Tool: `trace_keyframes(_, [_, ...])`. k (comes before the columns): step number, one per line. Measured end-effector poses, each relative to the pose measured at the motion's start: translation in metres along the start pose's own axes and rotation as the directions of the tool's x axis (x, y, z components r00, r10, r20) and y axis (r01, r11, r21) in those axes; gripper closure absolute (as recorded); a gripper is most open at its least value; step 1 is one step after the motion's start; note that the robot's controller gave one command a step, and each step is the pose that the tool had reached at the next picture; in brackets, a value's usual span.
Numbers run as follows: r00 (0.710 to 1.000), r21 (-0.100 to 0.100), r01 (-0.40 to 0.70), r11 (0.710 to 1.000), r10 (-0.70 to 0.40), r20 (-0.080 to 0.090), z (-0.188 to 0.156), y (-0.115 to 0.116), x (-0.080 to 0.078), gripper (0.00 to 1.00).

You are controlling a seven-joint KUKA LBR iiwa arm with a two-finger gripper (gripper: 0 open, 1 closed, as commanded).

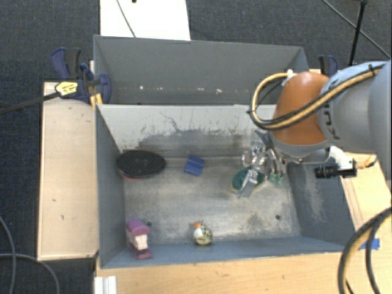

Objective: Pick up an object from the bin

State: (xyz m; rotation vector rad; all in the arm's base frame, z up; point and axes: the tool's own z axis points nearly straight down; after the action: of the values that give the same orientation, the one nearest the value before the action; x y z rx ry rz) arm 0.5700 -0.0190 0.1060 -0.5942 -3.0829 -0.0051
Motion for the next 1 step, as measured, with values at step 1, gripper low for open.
trace_keyframes(1, [0.999, -0.002, -0.051, 0.999, 0.051, 0.009, 0.0311, -0.0277, -0.0145, 0.0])
